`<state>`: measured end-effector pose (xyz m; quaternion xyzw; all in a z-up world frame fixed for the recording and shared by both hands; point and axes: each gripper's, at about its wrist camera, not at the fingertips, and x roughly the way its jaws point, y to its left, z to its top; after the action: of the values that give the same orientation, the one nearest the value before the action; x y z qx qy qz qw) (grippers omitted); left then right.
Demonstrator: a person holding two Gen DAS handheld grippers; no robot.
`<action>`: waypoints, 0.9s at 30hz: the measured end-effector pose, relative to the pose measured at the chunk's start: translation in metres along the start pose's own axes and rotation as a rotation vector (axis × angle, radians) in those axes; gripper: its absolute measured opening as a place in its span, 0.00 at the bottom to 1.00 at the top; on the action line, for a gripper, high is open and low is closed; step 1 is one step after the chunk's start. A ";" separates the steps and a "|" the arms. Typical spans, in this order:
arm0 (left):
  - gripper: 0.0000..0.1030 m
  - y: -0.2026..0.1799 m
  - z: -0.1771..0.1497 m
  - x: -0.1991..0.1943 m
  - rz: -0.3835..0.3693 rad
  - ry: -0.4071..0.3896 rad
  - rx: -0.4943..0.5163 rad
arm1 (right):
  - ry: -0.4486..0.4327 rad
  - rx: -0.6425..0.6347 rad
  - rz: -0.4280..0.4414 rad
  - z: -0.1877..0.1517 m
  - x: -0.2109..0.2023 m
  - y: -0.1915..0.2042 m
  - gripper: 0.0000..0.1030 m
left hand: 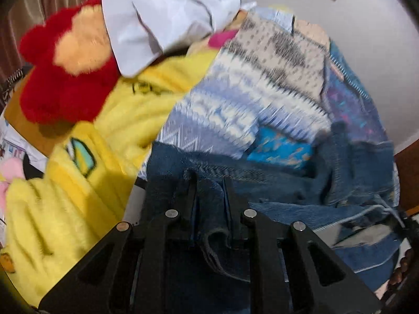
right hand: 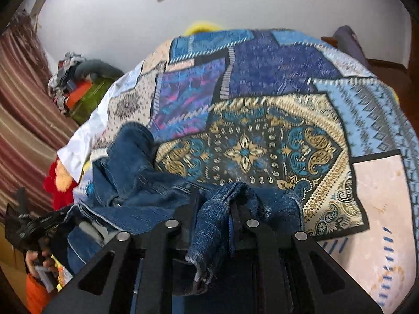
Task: Fold large clothes
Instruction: 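Lift the held hem and fold it toward the collar with both tools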
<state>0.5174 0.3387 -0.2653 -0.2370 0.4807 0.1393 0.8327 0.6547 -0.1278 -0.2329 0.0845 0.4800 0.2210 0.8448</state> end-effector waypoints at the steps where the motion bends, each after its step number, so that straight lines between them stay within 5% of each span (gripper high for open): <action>1: 0.18 0.000 -0.002 0.002 0.000 -0.006 0.012 | 0.005 -0.004 0.019 0.000 -0.001 -0.002 0.14; 7: 0.20 -0.012 -0.007 -0.002 0.069 -0.010 0.119 | 0.035 -0.122 0.031 -0.005 -0.020 0.000 0.14; 9: 0.20 -0.013 -0.007 -0.005 0.079 0.000 0.143 | 0.009 -0.139 -0.006 -0.004 -0.034 0.001 0.14; 12: 0.21 -0.012 -0.006 -0.008 0.079 0.009 0.147 | -0.067 -0.123 -0.176 0.000 -0.063 -0.010 0.14; 15: 0.23 -0.020 -0.011 -0.031 0.096 -0.020 0.183 | -0.058 -0.121 -0.190 -0.001 -0.089 -0.025 0.14; 17: 0.29 -0.031 -0.017 -0.054 0.142 -0.072 0.241 | -0.053 -0.138 -0.181 -0.008 -0.105 -0.027 0.14; 21: 0.56 -0.048 -0.030 -0.097 0.205 -0.168 0.353 | -0.066 -0.227 -0.199 -0.030 -0.129 -0.010 0.14; 27: 0.65 -0.069 -0.077 -0.121 0.150 -0.157 0.512 | -0.047 -0.342 -0.134 -0.075 -0.131 0.030 0.14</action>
<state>0.4326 0.2388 -0.1747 0.0290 0.4504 0.0927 0.8875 0.5240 -0.1659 -0.1601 -0.0873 0.4202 0.2403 0.8707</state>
